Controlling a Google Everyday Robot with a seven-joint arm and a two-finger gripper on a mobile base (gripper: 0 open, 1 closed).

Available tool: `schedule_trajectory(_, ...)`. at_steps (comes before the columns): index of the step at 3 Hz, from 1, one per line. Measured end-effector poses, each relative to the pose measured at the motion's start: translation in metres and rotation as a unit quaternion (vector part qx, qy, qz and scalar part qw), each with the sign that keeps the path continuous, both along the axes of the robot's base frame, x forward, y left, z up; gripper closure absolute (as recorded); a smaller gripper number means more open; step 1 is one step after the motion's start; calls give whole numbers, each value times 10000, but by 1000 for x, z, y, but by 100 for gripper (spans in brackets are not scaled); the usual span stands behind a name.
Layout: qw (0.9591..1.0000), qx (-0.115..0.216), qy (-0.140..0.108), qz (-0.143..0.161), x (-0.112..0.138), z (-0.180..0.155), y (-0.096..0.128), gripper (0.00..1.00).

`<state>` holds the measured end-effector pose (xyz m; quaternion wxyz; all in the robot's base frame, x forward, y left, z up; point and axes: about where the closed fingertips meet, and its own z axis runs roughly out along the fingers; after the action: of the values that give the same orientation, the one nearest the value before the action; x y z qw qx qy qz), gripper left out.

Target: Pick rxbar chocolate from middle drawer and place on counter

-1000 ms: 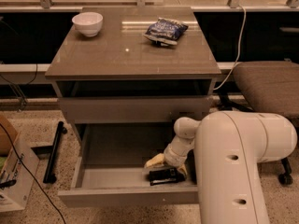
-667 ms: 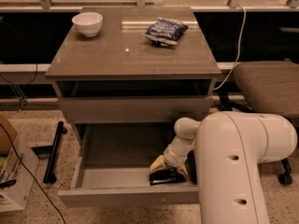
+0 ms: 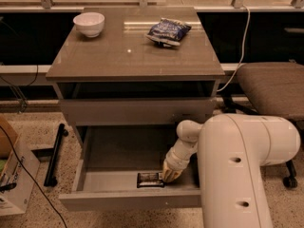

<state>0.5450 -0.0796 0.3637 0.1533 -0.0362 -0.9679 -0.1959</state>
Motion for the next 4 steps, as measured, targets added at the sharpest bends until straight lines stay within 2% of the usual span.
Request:
schedule_trajectory(1,9998,21,156,-75,-4,-15,6,100)
schedule_trajectory(2,9999,60,87,-66,-3,-5,5,96)
schedule_trajectory(3,9986,342,-405,1,1,34,-1,73)
schedule_trajectory(4,9990,205,-397,30,0,30,-2,50)
